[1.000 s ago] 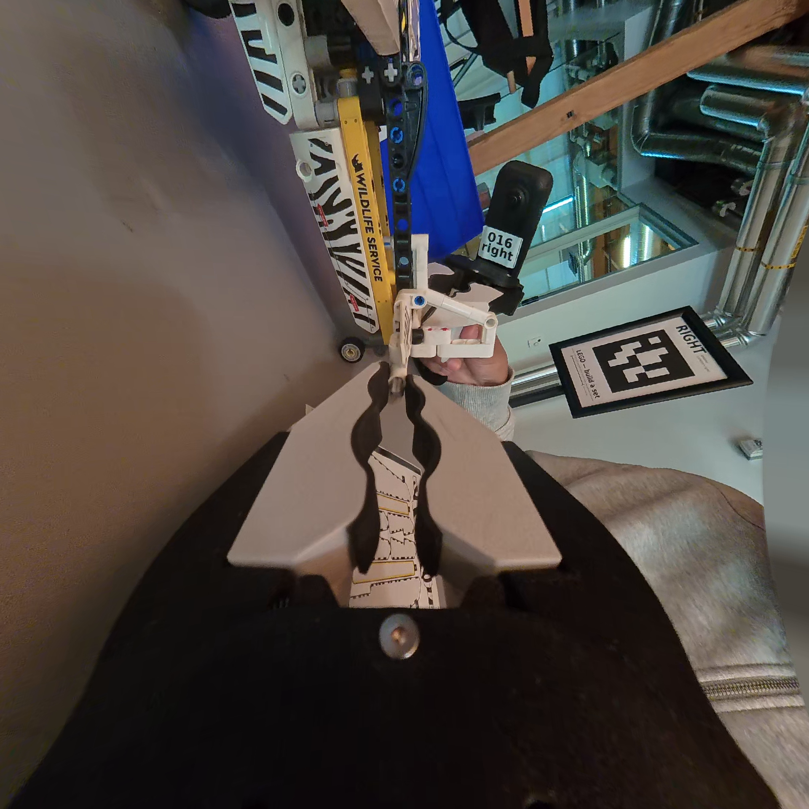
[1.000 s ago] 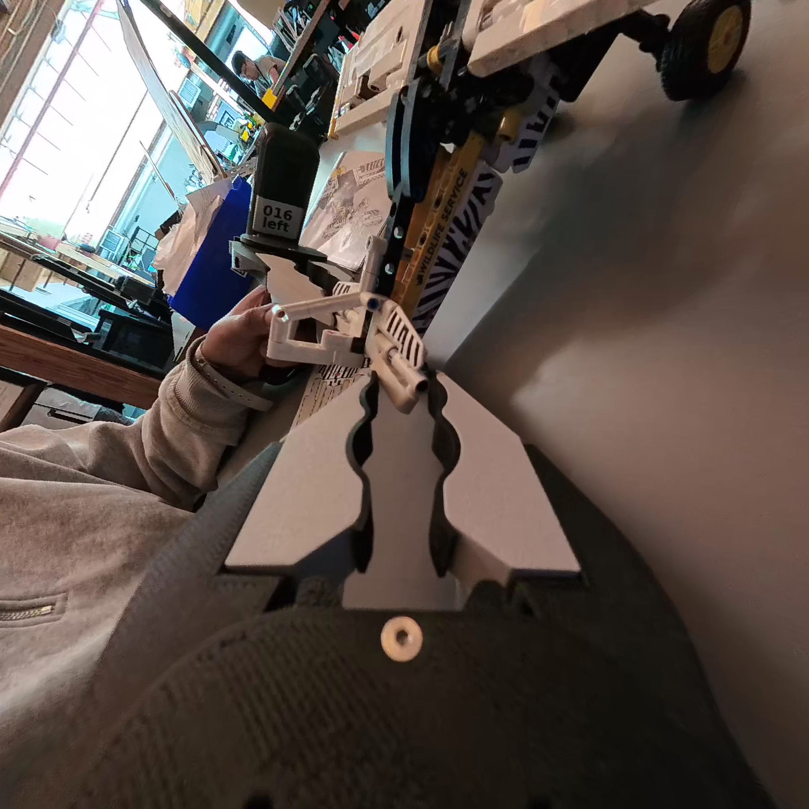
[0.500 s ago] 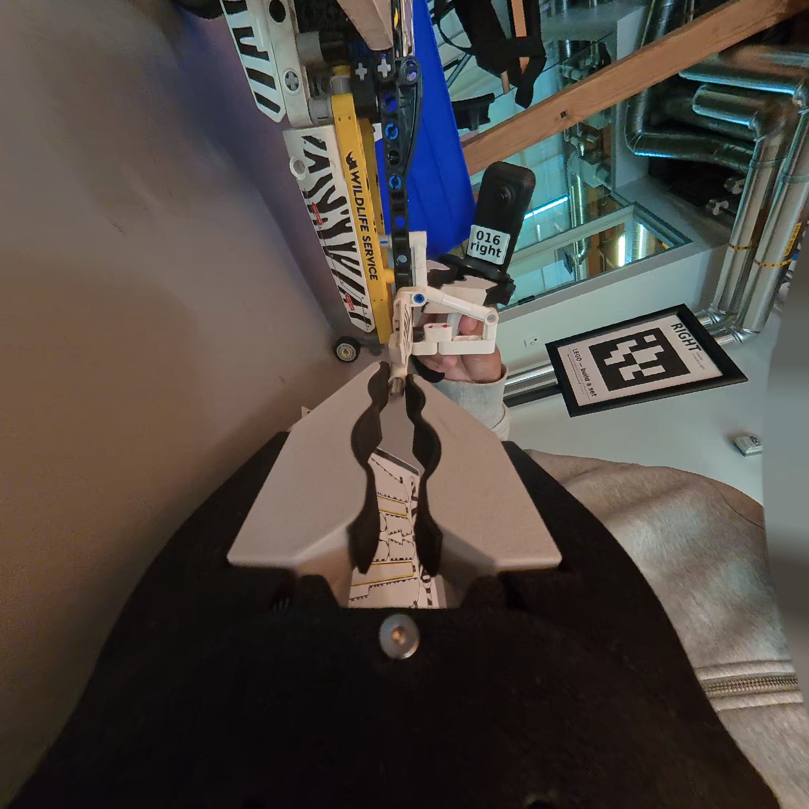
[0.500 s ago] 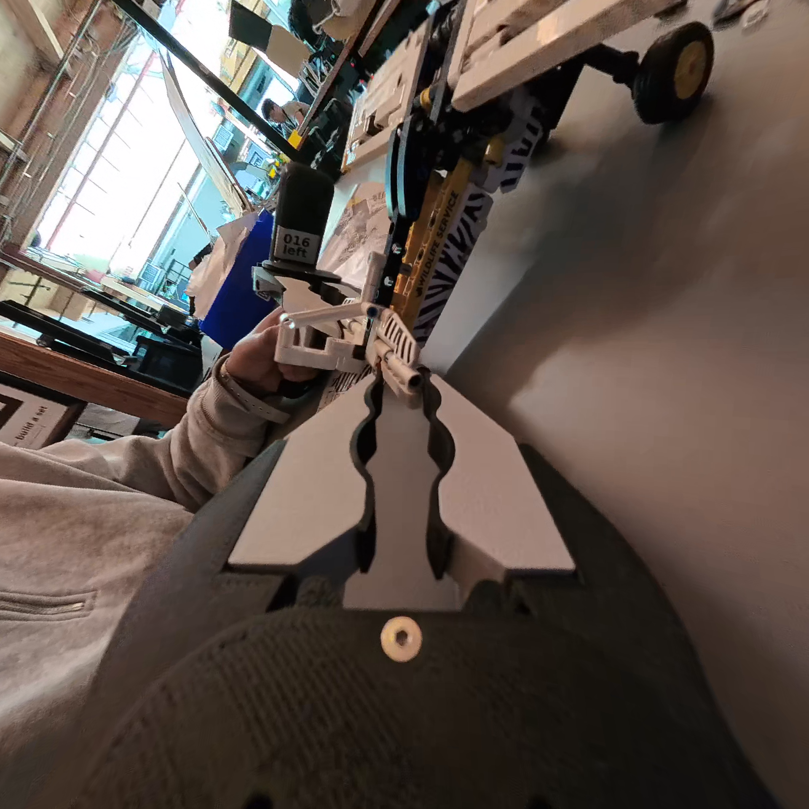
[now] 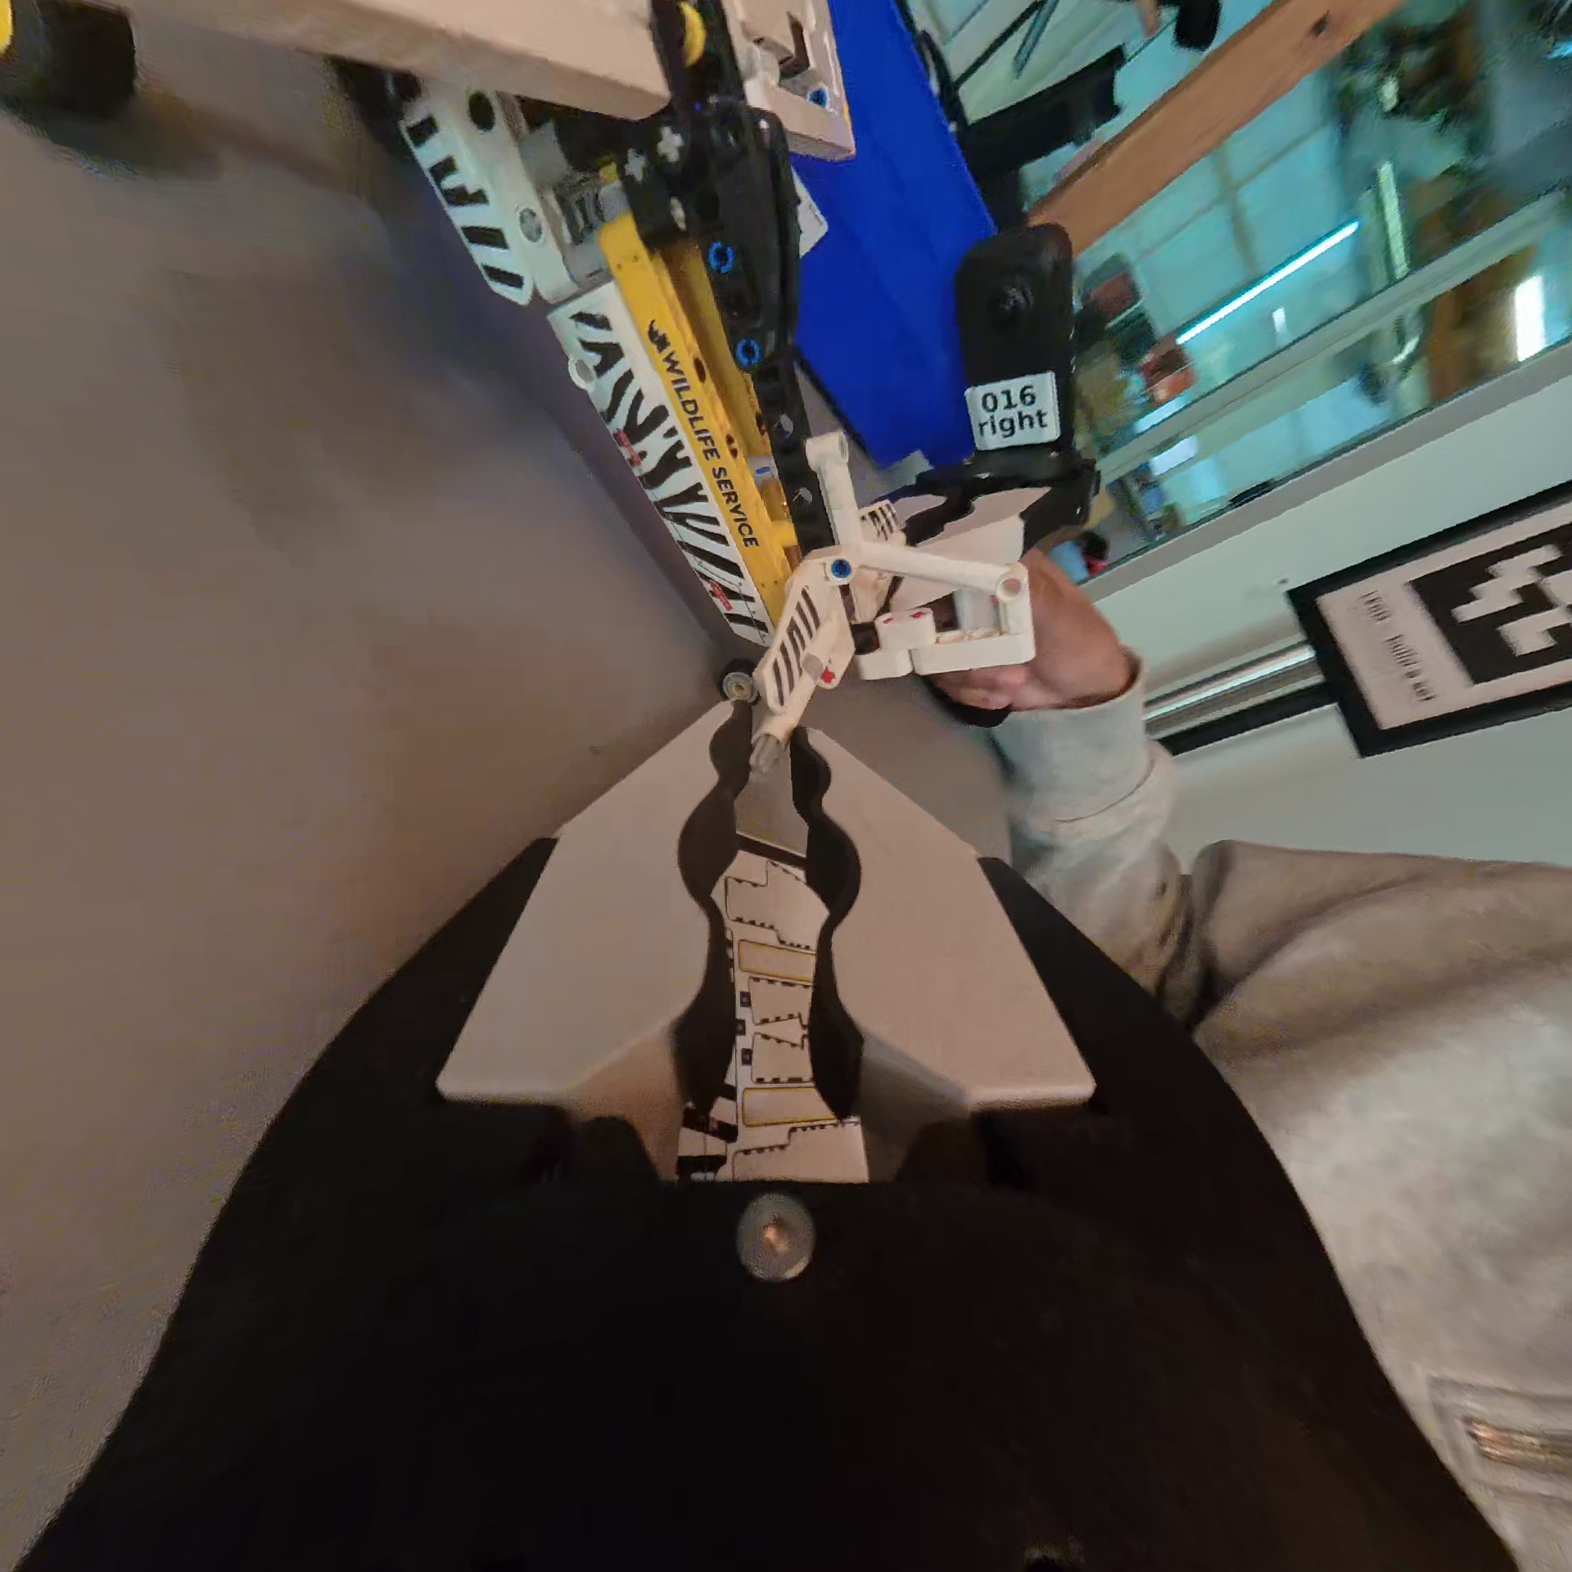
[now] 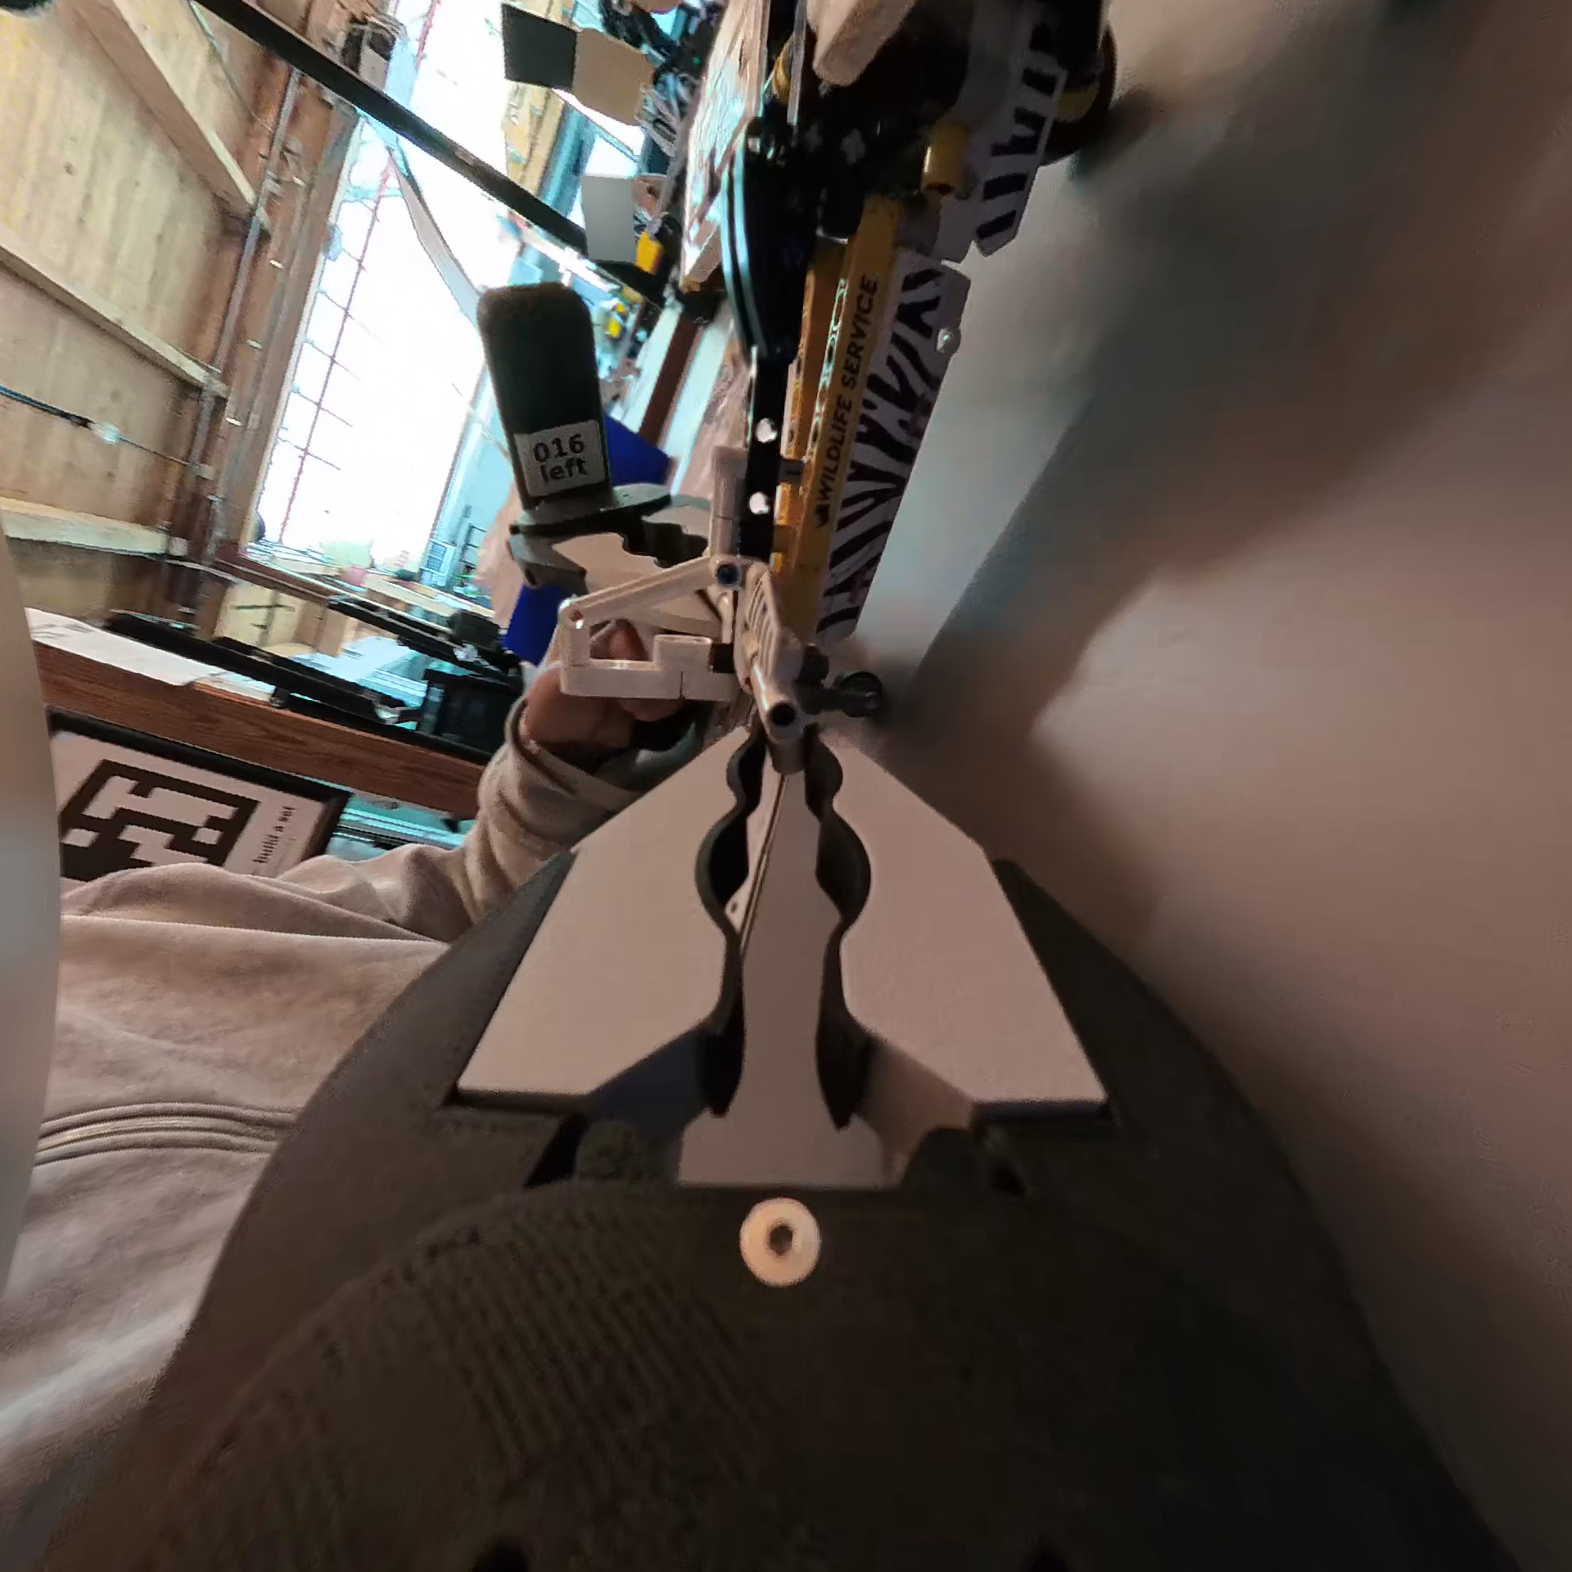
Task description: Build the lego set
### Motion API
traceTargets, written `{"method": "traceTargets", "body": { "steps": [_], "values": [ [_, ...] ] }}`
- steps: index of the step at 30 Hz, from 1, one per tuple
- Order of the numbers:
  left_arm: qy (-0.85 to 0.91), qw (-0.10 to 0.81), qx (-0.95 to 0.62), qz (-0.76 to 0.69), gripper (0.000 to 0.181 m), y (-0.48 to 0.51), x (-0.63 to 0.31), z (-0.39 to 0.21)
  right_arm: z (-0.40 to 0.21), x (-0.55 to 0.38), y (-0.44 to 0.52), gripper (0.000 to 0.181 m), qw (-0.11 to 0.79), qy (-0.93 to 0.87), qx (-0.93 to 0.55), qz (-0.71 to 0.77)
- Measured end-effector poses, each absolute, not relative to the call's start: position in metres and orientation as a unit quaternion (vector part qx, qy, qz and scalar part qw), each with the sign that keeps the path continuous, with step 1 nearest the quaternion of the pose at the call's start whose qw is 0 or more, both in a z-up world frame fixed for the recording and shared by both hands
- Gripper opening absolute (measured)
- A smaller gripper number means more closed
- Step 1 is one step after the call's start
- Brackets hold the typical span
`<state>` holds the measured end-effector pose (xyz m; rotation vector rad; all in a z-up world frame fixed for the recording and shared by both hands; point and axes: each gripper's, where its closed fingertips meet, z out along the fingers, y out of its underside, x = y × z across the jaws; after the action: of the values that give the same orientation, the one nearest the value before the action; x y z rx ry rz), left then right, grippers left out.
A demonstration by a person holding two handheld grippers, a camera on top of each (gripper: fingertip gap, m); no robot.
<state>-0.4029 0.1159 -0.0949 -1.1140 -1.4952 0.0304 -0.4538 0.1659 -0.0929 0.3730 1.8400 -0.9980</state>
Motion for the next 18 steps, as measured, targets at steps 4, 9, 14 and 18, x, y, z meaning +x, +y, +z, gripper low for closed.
{"method": "traceTargets", "body": {
  "steps": [4,9,14,18],
  "values": [
    [-0.647,0.573,-0.502,0.039,0.009,0.116,-0.403,-0.098,-0.090,-0.453,0.167,0.007,0.509,0.744,0.158,-0.404],
    [-0.646,0.571,-0.505,0.039,0.010,0.117,-0.403,-0.099,-0.086,-0.451,0.169,0.006,0.532,0.729,0.158,-0.401],
    [-0.645,0.585,-0.491,0.023,0.009,0.120,-0.404,-0.097,-0.084,-0.454,0.169,0.006,0.534,0.723,0.161,-0.409],
    [-0.632,0.647,-0.424,-0.052,0.009,0.123,-0.402,-0.087,-0.085,-0.456,0.167,0.008,0.507,0.733,0.158,-0.425]
  ]
}}
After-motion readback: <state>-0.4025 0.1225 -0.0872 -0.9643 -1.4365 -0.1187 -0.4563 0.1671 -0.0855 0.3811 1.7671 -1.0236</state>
